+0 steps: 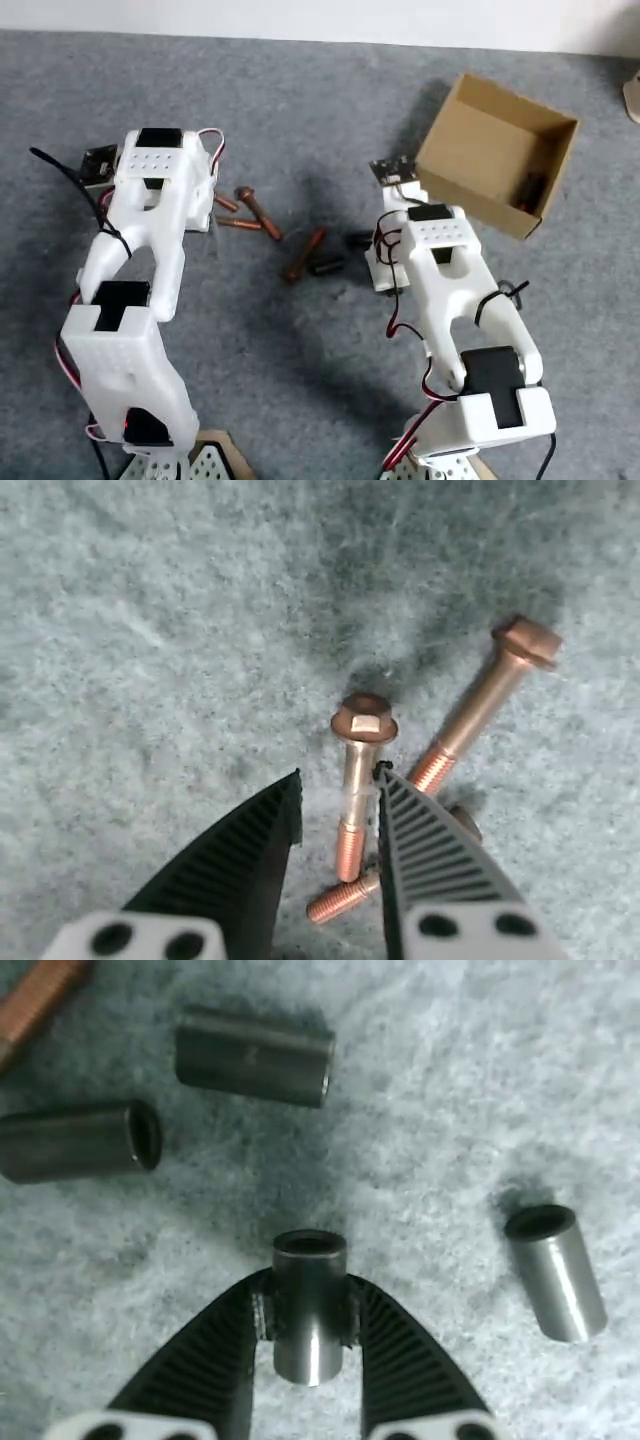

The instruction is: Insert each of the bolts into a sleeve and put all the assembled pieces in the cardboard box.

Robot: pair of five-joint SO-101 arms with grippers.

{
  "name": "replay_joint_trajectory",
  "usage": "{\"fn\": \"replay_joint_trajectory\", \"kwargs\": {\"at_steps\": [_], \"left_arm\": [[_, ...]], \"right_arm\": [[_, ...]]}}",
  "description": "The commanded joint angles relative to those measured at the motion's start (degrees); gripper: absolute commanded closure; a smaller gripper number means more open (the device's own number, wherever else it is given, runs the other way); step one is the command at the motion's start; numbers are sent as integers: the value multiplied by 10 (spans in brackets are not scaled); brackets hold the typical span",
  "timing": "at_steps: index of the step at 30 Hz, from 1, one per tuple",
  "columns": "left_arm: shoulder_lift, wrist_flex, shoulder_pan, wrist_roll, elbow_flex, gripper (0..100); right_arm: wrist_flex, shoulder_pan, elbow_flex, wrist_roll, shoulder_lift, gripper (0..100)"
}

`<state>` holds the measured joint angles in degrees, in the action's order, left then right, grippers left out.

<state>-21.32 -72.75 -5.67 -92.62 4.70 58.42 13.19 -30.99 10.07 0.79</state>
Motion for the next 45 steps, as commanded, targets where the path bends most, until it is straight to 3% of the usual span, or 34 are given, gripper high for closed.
{"fn": "replay_joint_trajectory", "kwargs": {"at_steps": [1, 14, 24, 28, 33, 45], "left_arm": [[-2, -4, -6, -3, 24, 867], [-144, -8, -7, -4, 137, 870], [-173, -9, -7, -4, 138, 874], [-173, -17, -8, -4, 140, 1000], [-172, -50, -5, -2, 145, 993], [-173, -206, 22, 166, 267, 995]], "right_arm": [[-7, 2, 1, 1, 31, 995], [-7, 2, 0, 1, 31, 995], [-7, 2, 0, 1, 31, 995], [-7, 2, 0, 1, 31, 995], [-7, 3, 1, -1, 31, 995], [-67, 5, 4, -4, 32, 995]]}}
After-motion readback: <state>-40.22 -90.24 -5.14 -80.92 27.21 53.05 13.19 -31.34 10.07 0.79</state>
